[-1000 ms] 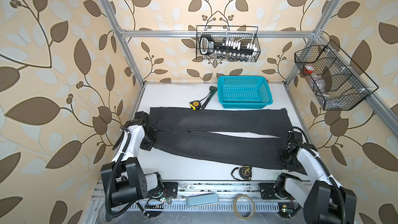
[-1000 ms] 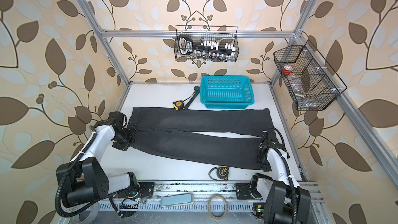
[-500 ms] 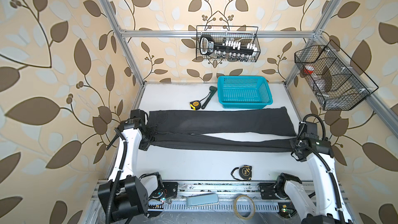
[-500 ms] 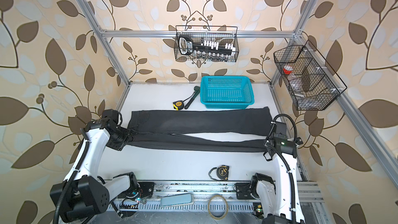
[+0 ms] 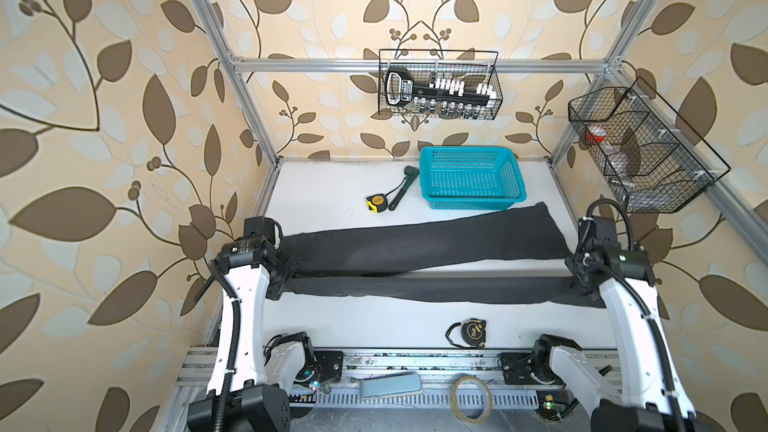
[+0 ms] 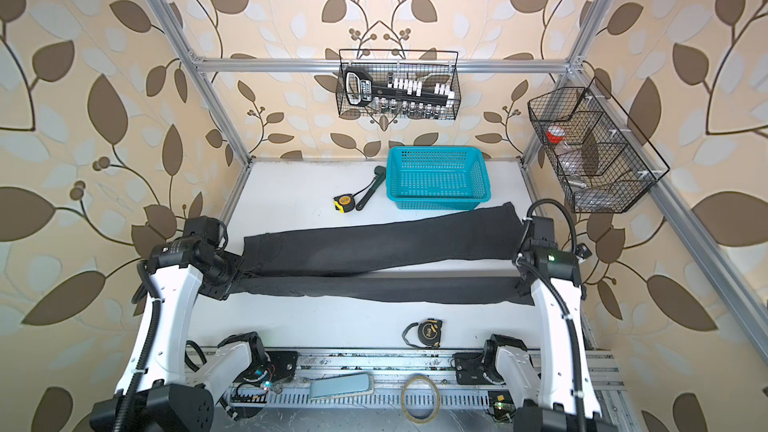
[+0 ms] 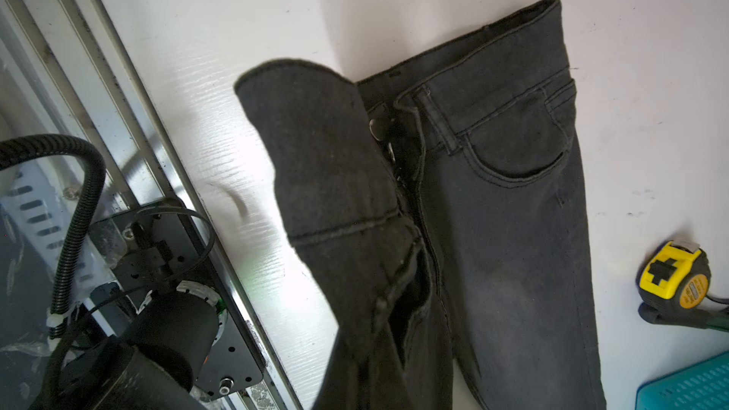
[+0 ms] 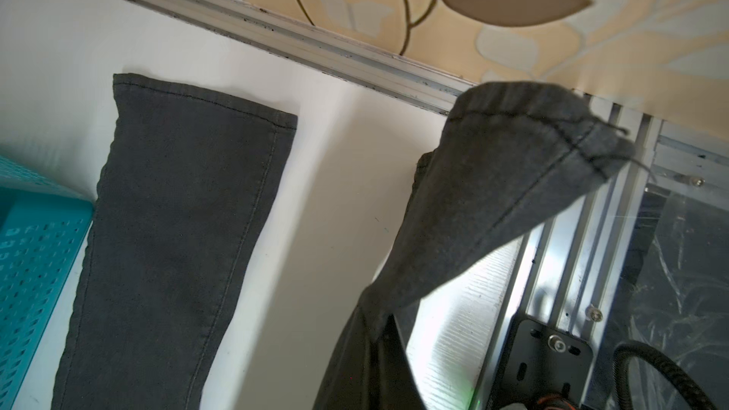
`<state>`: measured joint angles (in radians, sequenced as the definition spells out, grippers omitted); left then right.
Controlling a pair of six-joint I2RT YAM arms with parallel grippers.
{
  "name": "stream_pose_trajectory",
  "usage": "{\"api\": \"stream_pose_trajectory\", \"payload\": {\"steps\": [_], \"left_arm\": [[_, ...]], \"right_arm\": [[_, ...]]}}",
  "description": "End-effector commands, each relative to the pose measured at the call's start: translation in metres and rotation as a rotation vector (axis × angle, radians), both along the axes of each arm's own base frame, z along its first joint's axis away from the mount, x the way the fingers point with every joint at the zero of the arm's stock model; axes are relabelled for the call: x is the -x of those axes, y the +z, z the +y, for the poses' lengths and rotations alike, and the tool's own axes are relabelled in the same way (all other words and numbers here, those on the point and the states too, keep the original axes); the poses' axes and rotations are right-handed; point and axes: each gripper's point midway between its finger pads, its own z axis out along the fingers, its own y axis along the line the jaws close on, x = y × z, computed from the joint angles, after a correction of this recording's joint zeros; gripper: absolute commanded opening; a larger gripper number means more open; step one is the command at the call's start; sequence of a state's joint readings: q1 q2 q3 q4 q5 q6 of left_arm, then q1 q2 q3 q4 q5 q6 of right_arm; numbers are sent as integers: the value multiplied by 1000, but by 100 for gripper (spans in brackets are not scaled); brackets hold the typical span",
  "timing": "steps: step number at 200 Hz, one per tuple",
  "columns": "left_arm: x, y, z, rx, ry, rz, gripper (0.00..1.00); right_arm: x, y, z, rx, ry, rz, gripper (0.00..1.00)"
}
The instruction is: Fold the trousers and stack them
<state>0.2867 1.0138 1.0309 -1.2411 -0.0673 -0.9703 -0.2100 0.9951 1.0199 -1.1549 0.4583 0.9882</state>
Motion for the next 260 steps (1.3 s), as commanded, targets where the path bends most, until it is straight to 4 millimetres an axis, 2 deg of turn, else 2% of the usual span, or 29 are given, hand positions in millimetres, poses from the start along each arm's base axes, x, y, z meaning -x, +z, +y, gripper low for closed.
{"api": "stream_pose_trajectory", "payload": {"steps": [1,31,76,85,97,101,110,156,202,230,260], "left_arm": [[-35,30,42,-201,20,-69,0],[-69,32,44,-186,-66,-78,0],[-107,9,41,-143,-149,-37,0],[-114,7,42,-150,-168,-26,0],[-124,8,42,-160,-195,-25,0],[-128,1,43,-157,-203,0,0],[-135,-2,44,-169,-222,13,0],[-156,-21,53,-204,-273,90,0],[-179,-32,58,-225,-311,135,4],[-188,-48,50,-199,-351,159,10],[-197,-59,45,-186,-379,174,18]], "right_arm": [[-41,34,-26,154,-64,-95,2],[-78,20,-29,134,-55,-67,2],[-121,3,-33,128,-48,-57,2],[-132,9,-34,135,-47,-70,3],[-141,5,-36,137,-45,-56,3],[-145,3,-36,137,-43,-52,3],[-153,-1,-35,140,-33,-40,3],[-187,-22,-29,167,14,40,4],[-216,-46,-23,155,37,71,8],[-229,-65,-19,129,55,96,11],[-241,-74,-14,122,86,101,13]]}}
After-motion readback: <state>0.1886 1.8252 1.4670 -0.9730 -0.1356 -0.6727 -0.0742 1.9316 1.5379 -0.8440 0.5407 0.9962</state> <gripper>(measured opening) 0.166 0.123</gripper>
